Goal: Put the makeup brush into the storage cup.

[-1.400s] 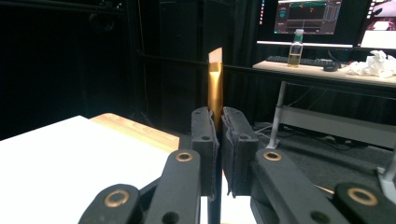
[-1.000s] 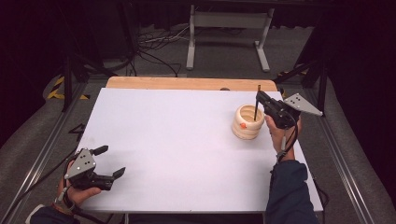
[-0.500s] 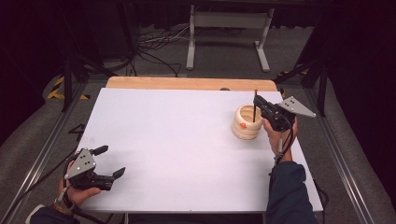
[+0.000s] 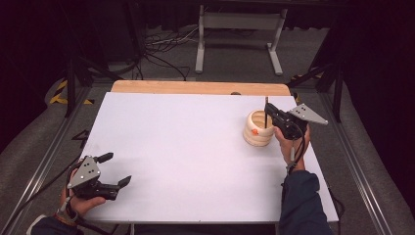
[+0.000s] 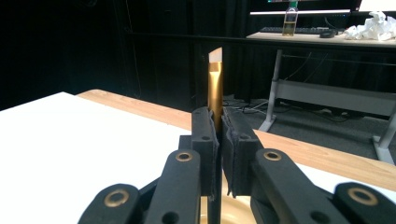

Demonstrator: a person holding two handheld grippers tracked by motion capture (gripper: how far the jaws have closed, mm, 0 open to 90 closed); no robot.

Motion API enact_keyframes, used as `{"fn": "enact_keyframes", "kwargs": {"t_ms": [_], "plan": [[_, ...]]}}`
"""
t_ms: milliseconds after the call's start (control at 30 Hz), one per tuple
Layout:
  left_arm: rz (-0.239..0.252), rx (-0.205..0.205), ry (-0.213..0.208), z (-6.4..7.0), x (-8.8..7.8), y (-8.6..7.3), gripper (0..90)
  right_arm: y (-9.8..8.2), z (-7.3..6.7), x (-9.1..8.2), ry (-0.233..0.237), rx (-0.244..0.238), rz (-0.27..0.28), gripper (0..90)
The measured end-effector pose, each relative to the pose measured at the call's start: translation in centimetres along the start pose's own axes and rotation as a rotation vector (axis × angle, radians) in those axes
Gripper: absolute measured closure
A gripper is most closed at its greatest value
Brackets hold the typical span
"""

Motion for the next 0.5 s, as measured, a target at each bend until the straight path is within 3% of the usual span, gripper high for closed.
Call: {"fn": "enact_keyframes", "kwargs": {"t_ms": [500], "plan": [[0.003,0.004,0.002,0.01,0.02,0.02,4.6,-1.01,-0.27,0.24,-0.001,-0.005,-0.032,84.6]]}}
Point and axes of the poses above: each handheld gripper's, and its own axes: x roughly forward along the jaws, y roughly out of its top, z roughly to its right, the point moved 8 cm from there along x, roughly forward along the jaws, and after that the axes turned 1 degree about -y, right-handed, at the moved point
